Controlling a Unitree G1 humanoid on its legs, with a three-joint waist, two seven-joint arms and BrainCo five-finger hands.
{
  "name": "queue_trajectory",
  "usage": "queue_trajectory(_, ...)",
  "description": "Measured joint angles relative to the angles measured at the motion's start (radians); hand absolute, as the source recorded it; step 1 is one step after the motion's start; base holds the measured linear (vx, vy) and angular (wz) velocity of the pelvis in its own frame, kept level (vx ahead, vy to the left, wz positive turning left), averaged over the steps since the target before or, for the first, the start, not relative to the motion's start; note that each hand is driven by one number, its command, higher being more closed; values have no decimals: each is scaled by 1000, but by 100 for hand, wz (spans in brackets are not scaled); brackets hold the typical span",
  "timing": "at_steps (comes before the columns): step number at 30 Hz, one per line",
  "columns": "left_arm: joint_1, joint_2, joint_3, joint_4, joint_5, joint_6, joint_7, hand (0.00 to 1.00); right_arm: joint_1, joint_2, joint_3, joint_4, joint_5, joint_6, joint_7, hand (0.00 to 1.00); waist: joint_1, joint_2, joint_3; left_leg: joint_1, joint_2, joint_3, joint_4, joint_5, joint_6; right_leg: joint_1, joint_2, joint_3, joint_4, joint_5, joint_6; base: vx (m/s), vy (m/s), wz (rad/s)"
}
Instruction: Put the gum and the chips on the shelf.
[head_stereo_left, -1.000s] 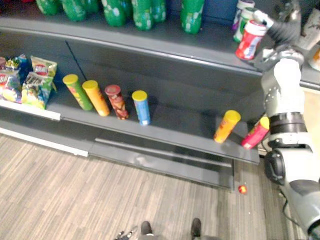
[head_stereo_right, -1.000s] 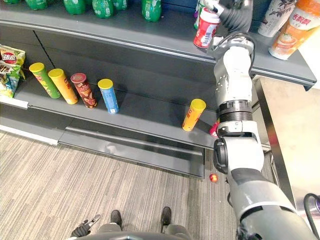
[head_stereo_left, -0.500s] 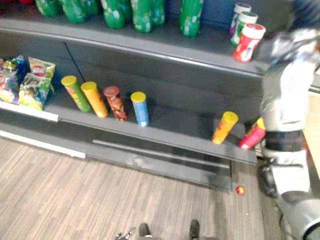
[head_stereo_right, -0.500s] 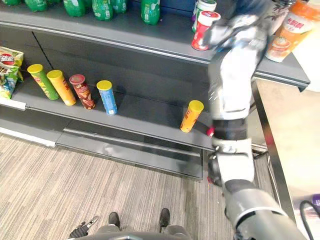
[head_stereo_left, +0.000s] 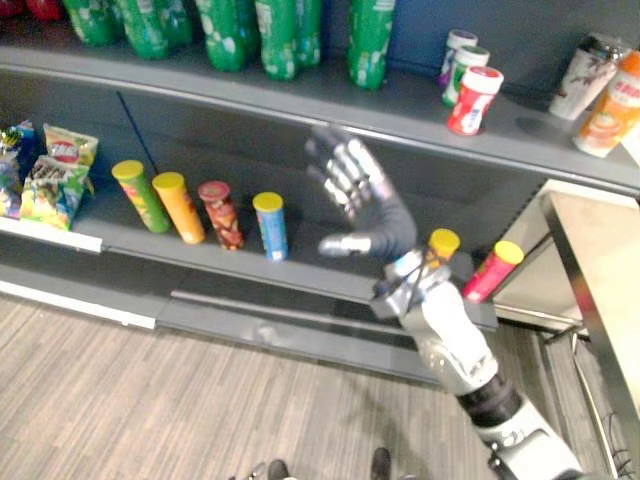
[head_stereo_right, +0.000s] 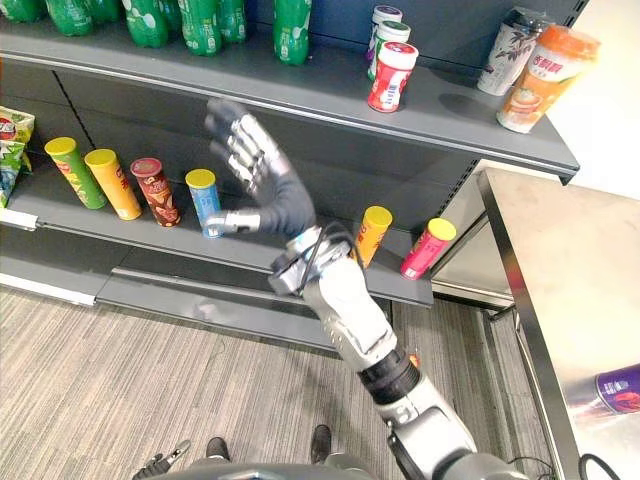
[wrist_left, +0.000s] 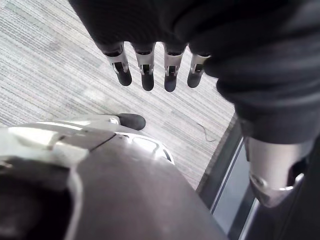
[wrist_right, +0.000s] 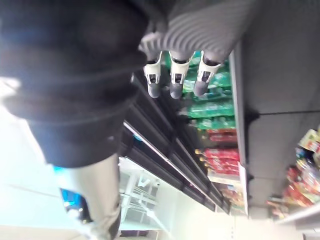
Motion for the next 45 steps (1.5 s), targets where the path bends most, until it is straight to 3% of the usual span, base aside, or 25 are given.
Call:
queue_trajectory(5,-4,1,1,7,2,0,7,0,161,-1,129,129,-1,66,69,0,0,0,-1,-10,-3,0,0,1,0,-13,-2,0,5,-2,-2,7,4,1)
queue_trajectory(11,-12,-8,41,29,27,-1,13,0,345,-4,115,295,-60,102,102,0,-1,12,-8,-12,-6,0,0,-5,4,-10,-5,0,-1,-2,-2,26,4,0)
queue_trajectory(17,-13,-31,79,28,39,-4,21,0,473,-2,-91,502,-241,104,71,0,-1,37,-8,-13,-14,-2,0,-12,8,-10,-14,-3,-3,-5,1,5,2,0)
queue_trajectory(23,-12,-56,78,26,69,-22,32,0,520,-2,-339,734,-385,93,-34,0,-1,71,-20,-14,-20,-4,0,-18,10,-9,-20,-6,-3,-10,5,24,4,1)
queue_trajectory(35,-13,-48,17,26,57,-24,35,0,578,-1,-717,1139,-409,88,-102,0,-4,84,-28,3,-29,-8,8,-40,12,19,-27,-22,5,-34,21,38,2,4)
queue_trajectory(37,-16,-38,16,26,47,-24,26,0,577,-1,-779,1199,-403,89,-108,0,-12,81,-13,-14,-27,-19,82,-80,14,16,-38,-26,45,-57,27,52,38,10)
queue_trajectory(40,-26,-36,8,26,14,-26,12,0,589,-1,-891,1228,-401,89,-116,0,-32,80,26,-75,-3,-28,288,-193,32,-17,-54,-21,173,-118,37,-3,66,0)
queue_trajectory(41,-31,-36,10,29,-4,-26,9,0,601,0,-940,1227,-397,89,-118,0,-36,91,36,-91,6,-22,361,-236,39,-25,-57,-6,207,-132,47,-34,142,-36)
queue_trajectory(43,-40,-47,45,30,-16,-26,1,0,613,16,-1025,1215,-383,89,-118,0,-44,101,44,-115,28,22,447,-289,51,-45,-57,35,216,-124,69,-39,156,-65)
queue_trajectory(45,-49,-65,110,14,-19,-32,1,0,621,49,-1055,1164,-361,90,-118,0,-53,108,49,-169,78,108,541,-356,67,-104,-33,89,214,-52,101,-148,221,-133)
